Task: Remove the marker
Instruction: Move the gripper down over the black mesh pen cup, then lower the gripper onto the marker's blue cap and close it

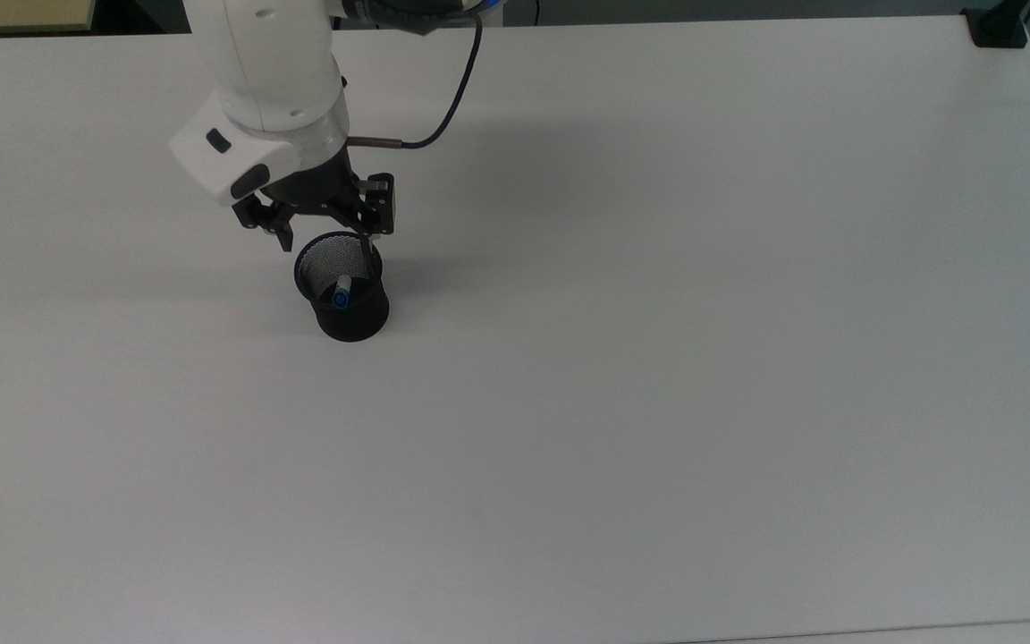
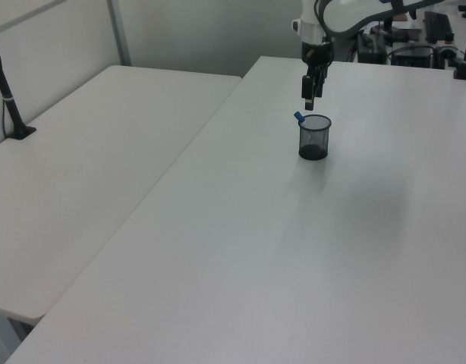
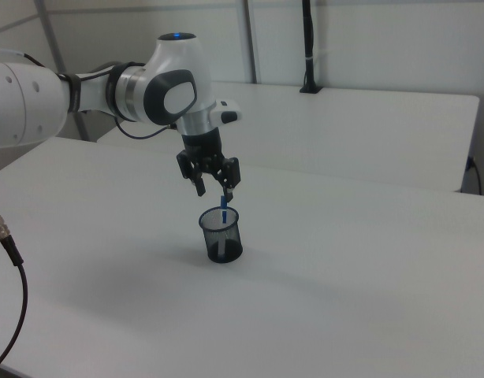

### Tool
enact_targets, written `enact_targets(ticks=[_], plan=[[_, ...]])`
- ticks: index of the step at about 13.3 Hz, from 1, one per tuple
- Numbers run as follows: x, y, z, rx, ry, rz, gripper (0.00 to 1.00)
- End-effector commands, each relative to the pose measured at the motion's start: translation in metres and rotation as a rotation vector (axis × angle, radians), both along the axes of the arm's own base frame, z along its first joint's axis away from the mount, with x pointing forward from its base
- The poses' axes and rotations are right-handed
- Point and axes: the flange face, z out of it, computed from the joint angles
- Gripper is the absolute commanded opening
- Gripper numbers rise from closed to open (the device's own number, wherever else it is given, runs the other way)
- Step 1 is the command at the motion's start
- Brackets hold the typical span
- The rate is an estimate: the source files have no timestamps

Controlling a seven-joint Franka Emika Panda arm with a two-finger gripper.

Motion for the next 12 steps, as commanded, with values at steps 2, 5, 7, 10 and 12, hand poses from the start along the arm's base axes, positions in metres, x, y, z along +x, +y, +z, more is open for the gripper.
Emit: enact_targets(ticks=[2, 5, 7, 10, 12], plan=[[0.010, 0.001, -0.016, -0.047, 0.009, 0.024, 0.69], [0.019, 0.003, -0.023, -0.064, -0.040, 0.036, 0.59], [0.020, 0.002, -0.035, -0.065, -0.023, 0.035, 0.54], [0.022, 0.002, -0.035, -0.066, -0.039, 0.036, 0.39], [0.023, 0.003, -0.036, -0.065, -0.039, 0.038, 0.30]])
